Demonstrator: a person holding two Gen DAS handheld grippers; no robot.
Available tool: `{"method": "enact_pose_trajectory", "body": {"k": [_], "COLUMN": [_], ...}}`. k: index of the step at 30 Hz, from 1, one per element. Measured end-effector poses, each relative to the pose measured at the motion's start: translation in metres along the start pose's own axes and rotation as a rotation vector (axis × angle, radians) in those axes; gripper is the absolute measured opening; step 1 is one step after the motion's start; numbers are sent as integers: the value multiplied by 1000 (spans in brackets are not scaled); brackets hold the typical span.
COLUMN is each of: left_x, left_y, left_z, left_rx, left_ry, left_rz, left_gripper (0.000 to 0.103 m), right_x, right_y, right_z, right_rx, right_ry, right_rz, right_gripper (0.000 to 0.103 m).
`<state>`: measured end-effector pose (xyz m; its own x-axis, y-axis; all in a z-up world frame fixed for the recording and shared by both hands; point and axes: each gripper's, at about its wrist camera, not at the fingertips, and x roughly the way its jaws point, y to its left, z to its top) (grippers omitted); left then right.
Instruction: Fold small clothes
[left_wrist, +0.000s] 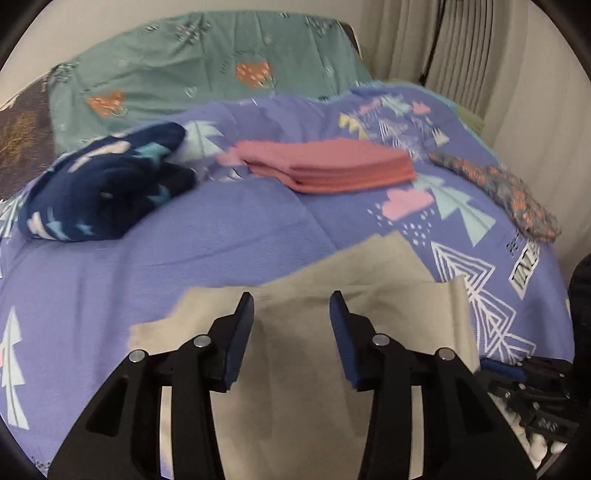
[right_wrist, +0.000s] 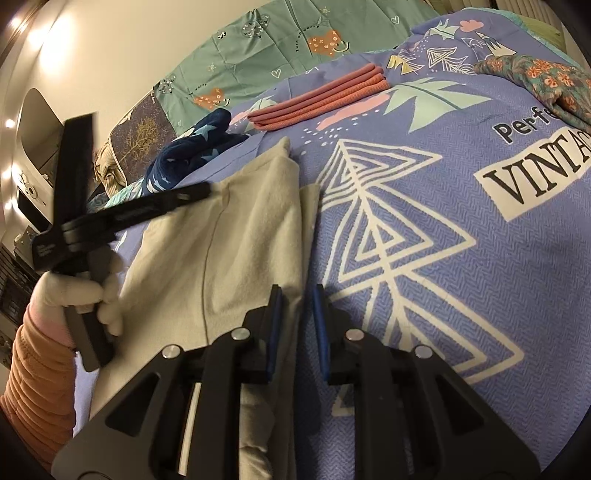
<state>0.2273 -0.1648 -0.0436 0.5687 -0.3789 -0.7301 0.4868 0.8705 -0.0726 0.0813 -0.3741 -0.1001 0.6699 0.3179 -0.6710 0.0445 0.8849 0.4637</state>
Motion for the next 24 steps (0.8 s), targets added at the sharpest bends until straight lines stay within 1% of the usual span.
{"method": "enact_pose_trajectory", "body": {"k": [1, 2, 4, 6, 8, 9, 11, 12, 13, 14, 16, 19, 21, 22, 24], "left_x": [-12, -22, -41, -54, -68, -70, -72, -73, -74, -72, -79, -84, -86, -86, -87], "left_y": [9, 17, 29, 38, 43, 44, 43, 40, 36, 36, 38, 37, 37, 36, 37], "left_z": [-4, -8, -25, -44, -72, -84, -108, -117, -125, -128, -133, -137, -140, -141, -143], "left_rx": [-11, -20, -42, -84, -154, -174, -167, -144, -109, -103, -121, -116, -118, -126, -137], "left_ry": [-16, -20, -14, 19, 39, 46, 59, 50, 59, 82, 78, 85, 83, 81, 75], "left_rz": [-20, -38, -71, -104, -196, -219, -203, -187, -155, -152, -168, -172, -170, -172, -175], "left_gripper": [46, 53, 58, 59, 61, 62, 62, 63, 66, 66, 66, 66, 66, 66, 67], "right_x": [0, 0, 0, 0, 0, 0, 0, 0, 1, 1, 1, -2, -7, -10, -17], "right_y": [0, 0, 0, 0, 0, 0, 1, 1, 1, 1, 2, 2, 4, 5, 9], "right_z": [0, 0, 0, 0, 0, 0, 0, 0, 0, 0, 0, 0, 0, 0, 1], "right_rx": [1, 1, 1, 0, -1, -2, -4, -5, -6, -7, -6, -1, -3, -9, -30], "right_ry": [0, 0, 0, 0, 0, -1, 0, 0, 0, 1, 1, 1, 10, 13, 17], "right_rz": [1, 1, 1, 0, -2, -3, -6, -8, -8, -9, -9, -12, -23, -27, -35], "right_gripper": [17, 17, 17, 17, 17, 17, 17, 17, 17, 17, 17, 18, 22, 28, 41]}}
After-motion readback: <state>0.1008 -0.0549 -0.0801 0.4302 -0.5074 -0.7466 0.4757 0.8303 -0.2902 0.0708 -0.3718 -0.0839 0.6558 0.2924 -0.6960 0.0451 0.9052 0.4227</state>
